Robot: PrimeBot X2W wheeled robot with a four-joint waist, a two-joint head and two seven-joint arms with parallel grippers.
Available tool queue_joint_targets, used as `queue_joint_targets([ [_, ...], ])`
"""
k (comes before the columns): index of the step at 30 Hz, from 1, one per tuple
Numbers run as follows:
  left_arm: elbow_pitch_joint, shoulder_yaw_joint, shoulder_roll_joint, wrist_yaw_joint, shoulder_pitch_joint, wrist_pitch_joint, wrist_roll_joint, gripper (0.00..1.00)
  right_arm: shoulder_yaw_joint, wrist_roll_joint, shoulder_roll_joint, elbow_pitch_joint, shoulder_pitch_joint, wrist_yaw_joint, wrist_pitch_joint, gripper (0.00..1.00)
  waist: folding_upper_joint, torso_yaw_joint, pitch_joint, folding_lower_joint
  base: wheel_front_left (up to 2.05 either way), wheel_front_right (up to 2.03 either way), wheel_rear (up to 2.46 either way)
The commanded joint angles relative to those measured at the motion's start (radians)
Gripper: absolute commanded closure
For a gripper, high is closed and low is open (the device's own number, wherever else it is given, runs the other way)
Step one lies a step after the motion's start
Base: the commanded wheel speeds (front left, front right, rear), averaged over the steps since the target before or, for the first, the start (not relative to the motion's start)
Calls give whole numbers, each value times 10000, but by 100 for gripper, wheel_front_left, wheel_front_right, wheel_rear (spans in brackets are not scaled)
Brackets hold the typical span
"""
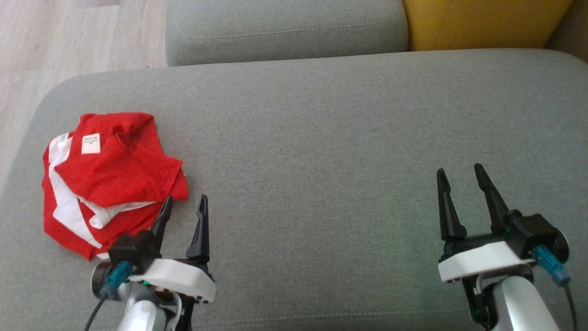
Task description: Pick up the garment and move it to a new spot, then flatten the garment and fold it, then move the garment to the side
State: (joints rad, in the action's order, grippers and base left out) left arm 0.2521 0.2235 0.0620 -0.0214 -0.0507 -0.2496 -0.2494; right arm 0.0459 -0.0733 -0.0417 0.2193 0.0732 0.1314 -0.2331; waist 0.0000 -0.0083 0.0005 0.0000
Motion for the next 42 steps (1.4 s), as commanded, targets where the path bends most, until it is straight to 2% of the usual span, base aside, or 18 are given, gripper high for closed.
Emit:
queue_joint_targets([
  [1, -276, -392, 15, 36, -390, -122, 37, 0, 225, -75, -85, -269, 577, -7, -71, 0, 0, -7, 0, 0, 0, 0, 0],
  [10, -105, -510, -87, 199, -453, -122, 285, 0, 170, -123, -85, -232, 536, -7, -101, 0, 0, 46, 75, 0, 0, 0, 0],
  [15, -34, -530, -105, 233, -519, -122, 338, 0, 281, 32, -85, -248, 540, -7, -102, 0, 0, 309, 129, 0, 0, 0, 0],
  [42, -435, -1020, -117, -159, -70, -122, 489, 0, 1276, 60, -85, -117, 343, -7, 11, 0, 0, 3720, -121, 0, 0, 0, 0],
])
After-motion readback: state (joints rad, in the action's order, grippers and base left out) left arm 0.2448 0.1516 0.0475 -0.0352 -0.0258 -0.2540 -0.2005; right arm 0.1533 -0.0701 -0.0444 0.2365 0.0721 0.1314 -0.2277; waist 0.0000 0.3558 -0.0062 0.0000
